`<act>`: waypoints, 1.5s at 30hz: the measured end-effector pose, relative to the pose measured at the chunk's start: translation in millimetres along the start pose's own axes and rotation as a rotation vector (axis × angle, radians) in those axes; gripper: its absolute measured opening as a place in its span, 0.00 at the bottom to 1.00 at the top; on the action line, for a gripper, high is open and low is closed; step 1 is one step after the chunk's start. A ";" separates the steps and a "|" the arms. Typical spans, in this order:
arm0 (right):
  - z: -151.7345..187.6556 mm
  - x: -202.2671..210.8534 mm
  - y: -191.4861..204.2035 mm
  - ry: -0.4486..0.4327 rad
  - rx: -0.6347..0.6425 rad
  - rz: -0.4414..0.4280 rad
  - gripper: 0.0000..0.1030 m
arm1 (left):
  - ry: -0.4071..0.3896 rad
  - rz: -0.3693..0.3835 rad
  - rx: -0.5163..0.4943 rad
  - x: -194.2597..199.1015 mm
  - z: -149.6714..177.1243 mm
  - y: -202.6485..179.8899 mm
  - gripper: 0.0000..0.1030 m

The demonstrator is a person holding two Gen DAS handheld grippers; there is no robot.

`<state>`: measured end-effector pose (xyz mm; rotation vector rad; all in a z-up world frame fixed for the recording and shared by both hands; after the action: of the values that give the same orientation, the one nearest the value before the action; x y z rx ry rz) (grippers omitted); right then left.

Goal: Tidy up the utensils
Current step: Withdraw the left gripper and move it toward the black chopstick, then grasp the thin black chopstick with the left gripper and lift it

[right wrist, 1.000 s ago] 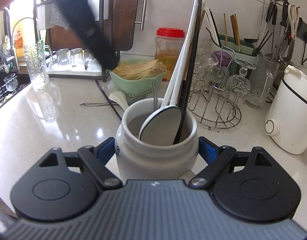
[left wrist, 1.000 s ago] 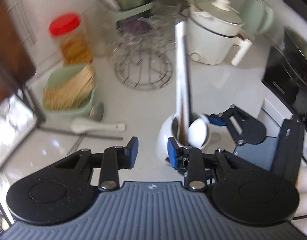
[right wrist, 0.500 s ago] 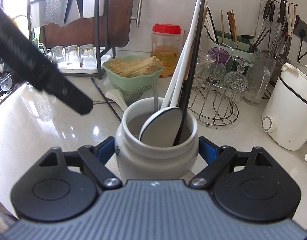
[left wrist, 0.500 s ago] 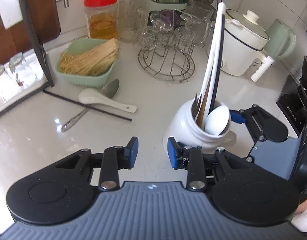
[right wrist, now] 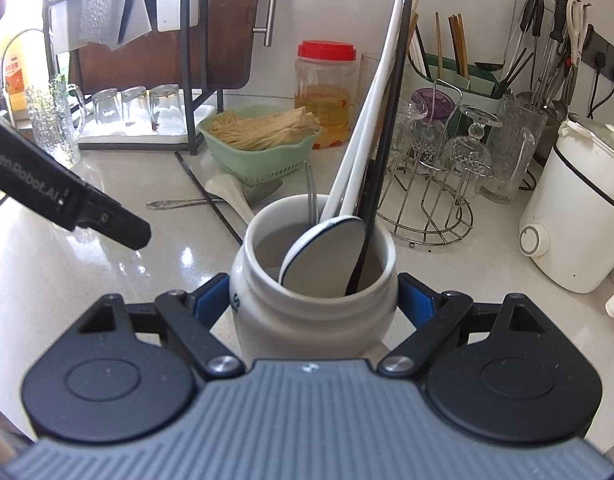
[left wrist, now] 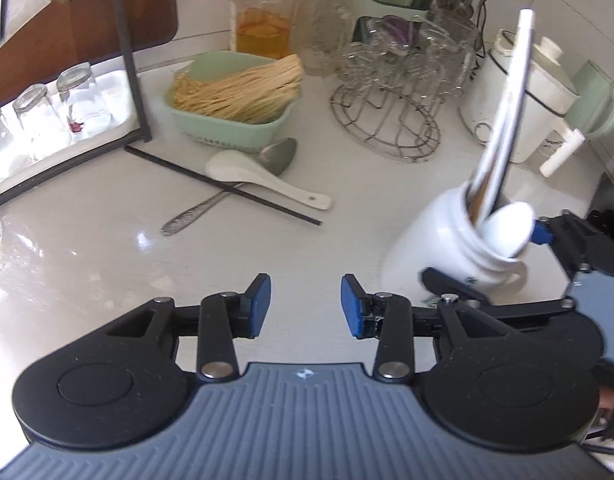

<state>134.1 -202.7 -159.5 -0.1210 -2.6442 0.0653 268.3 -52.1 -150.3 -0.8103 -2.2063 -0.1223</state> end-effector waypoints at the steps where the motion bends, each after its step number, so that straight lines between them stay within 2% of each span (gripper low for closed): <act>1: -0.5 -0.4 0.1 0.004 -0.001 0.002 0.88 | -0.001 -0.001 -0.006 -3.1 -0.6 4.1 0.43; 6: -1.7 -2.1 3.8 0.017 -0.008 0.026 0.88 | 0.015 0.026 0.005 -28.8 -9.1 20.2 0.43; 11: -3.2 -3.4 5.9 0.036 -0.015 0.044 0.88 | 0.020 0.042 -0.032 -55.7 -23.7 24.5 0.43; 14: -3.8 -4.1 7.0 0.046 -0.020 0.054 0.88 | 0.042 0.059 -0.013 -71.9 -29.3 29.4 0.43; 19: -5.7 -6.3 9.7 0.056 -0.025 0.077 0.88 | 0.132 0.109 0.162 -101.7 -26.8 38.7 0.43; 24: -6.2 -7.5 10.5 0.062 -0.027 0.089 0.88 | 0.189 0.099 0.374 -124.3 -25.7 49.7 0.43; 26: -6.3 -7.7 10.6 0.064 -0.027 0.089 0.88 | 0.191 0.078 0.456 -129.9 -27.9 55.1 0.43; 29: -6.9 -8.1 10.6 0.068 -0.023 0.087 0.88 | 0.191 0.027 0.520 -135.1 -34.2 58.5 0.43; 36: -8.6 -11.0 9.2 0.077 -0.028 0.089 0.88 | 0.250 -0.145 0.676 -147.5 -50.3 62.2 0.42; 41: -7.1 -10.4 9.2 0.071 -0.036 0.091 0.88 | 0.324 -0.226 0.735 -155.0 -56.4 65.1 0.42; 45: -6.7 -10.2 8.1 0.065 -0.043 0.093 0.88 | 0.371 -0.274 0.743 -159.7 -59.6 64.1 0.31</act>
<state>146.8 -195.4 -159.0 -0.2568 -2.5747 0.0346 424.1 -102.8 -229.9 -0.0610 -1.7871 0.3689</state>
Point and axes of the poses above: each gripper's, at about its wrist camera, not at the fingertips, and x roughly against the way its jaws point, y to its left, z to its underside, the point moved 2 cm from there along -x, roughly the way its jaws point, and after that the axes turned 13 degrees about -y, right-handed, at the moved point
